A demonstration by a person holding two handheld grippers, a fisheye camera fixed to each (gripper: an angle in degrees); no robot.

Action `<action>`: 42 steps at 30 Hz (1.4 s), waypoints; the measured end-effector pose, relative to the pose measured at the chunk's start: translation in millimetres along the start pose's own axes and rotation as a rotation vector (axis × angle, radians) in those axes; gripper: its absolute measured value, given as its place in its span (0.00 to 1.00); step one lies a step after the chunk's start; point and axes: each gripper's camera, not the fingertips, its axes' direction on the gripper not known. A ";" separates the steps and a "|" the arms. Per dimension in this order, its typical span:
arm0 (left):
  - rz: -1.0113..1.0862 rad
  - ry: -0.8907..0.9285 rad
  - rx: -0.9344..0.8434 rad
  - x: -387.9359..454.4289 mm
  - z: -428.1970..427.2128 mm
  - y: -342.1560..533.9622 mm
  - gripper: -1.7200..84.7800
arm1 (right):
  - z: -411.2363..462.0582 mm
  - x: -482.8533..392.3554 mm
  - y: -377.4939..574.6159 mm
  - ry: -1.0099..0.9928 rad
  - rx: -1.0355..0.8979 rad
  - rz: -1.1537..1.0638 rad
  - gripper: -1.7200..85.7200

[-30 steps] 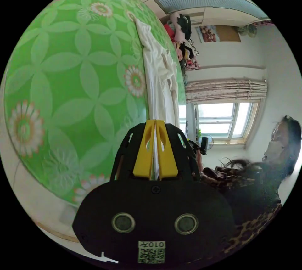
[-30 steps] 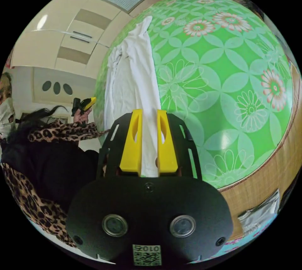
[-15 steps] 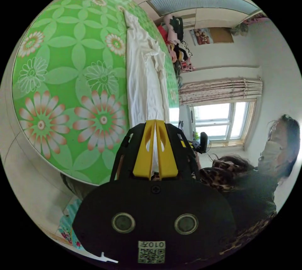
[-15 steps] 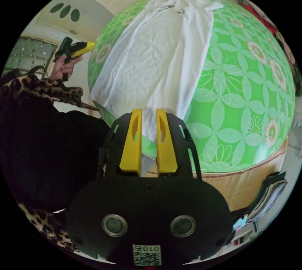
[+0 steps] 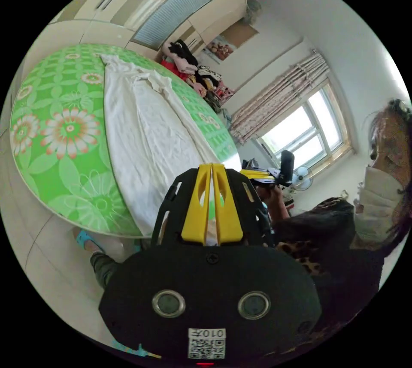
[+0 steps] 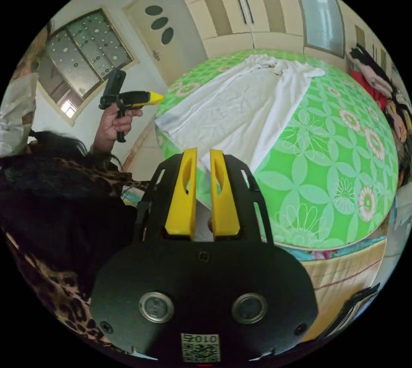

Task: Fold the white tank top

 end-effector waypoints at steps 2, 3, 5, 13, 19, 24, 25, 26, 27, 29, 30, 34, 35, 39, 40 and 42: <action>0.004 -0.072 -0.026 30.4 19.9 15.9 0.02 | -3.9 -21.7 17.6 0.089 0.037 0.021 0.09; 0.027 -0.070 -0.045 38.7 26.0 15.3 0.02 | -7.1 -37.2 24.7 0.140 0.055 0.029 0.09; 0.078 -0.114 -0.151 64.6 55.8 4.7 0.02 | -11.2 -63.3 32.6 0.231 0.098 0.015 0.10; -0.081 -0.120 -0.245 62.1 116.2 -3.5 0.03 | 9.8 -141.0 39.7 0.503 0.066 -0.117 0.08; -0.220 -0.017 -0.263 36.3 131.8 -9.8 0.07 | 10.9 -151.9 38.8 0.523 0.085 -0.115 0.09; -0.218 -0.022 -0.310 39.8 137.2 -11.4 0.08 | 17.4 -159.6 35.1 0.527 0.059 -0.125 0.09; -0.226 -0.036 -0.291 37.8 134.0 -10.5 0.08 | 17.2 -162.7 33.7 0.523 0.071 -0.131 0.09; -0.241 -0.045 -0.278 34.3 131.6 -10.6 0.08 | 17.5 -164.6 32.5 0.518 0.072 -0.139 0.09; -0.248 -0.040 -0.271 32.3 130.5 -10.7 0.08 | 18.3 -168.6 29.2 0.515 0.071 -0.150 0.09; -0.276 -0.012 -0.230 24.7 123.9 -10.5 0.09 | 20.6 -176.3 24.3 0.529 0.068 -0.177 0.09; -0.279 -0.010 -0.222 23.4 122.4 -10.6 0.09 | 23.5 -181.7 21.3 0.549 0.058 -0.195 0.09; -0.283 0.009 -0.216 18.2 118.8 -13.2 0.09 | 32.5 -195.2 15.2 0.565 0.035 -0.222 0.08; -0.281 0.008 -0.211 17.7 117.2 -14.4 0.09 | 33.2 -196.3 14.6 0.561 0.035 -0.221 0.07; -0.274 0.010 -0.207 14.8 114.1 -18.4 0.08 | 37.0 -201.0 11.4 0.615 0.031 -0.196 0.05; -0.274 0.010 -0.207 13.6 113.4 -19.3 0.08 | 36.7 -202.5 10.2 0.606 0.022 -0.198 0.04; -0.271 0.017 -0.205 11.8 112.0 -20.6 0.08 | 34.1 -204.9 9.0 0.590 0.021 -0.197 0.04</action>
